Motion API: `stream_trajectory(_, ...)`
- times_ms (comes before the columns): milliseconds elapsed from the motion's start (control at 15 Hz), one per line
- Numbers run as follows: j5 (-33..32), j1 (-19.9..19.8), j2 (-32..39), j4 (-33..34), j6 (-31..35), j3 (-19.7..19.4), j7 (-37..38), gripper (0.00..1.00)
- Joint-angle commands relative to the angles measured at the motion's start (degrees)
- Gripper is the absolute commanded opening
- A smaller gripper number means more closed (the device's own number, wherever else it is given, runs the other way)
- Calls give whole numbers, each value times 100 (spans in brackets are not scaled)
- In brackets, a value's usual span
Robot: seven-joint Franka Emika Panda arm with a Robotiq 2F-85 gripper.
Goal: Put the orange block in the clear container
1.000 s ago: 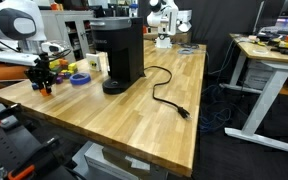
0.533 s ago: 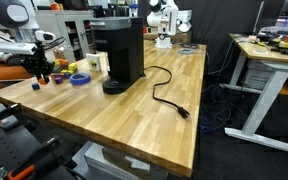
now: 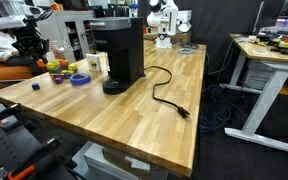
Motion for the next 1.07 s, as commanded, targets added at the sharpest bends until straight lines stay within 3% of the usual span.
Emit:
stream_trajectory(0, -388, 42, -54, 186, -314, -27, 209, 7)
stream_trajectory(400, -109, -96, -2, 297, -261, 169, -60, 7)
stream_trajectory(467, -206, -92, -43, 224, -180, 151, 58, 29)
stream_trajectory(867, -193, -90, -37, 229, -180, 161, 53, 29)
stream_trajectory(933, -193, -90, -37, 229, -180, 161, 53, 7)
stream_trajectory(1000, -201, -86, -33, 266, -186, 165, 36, 7)
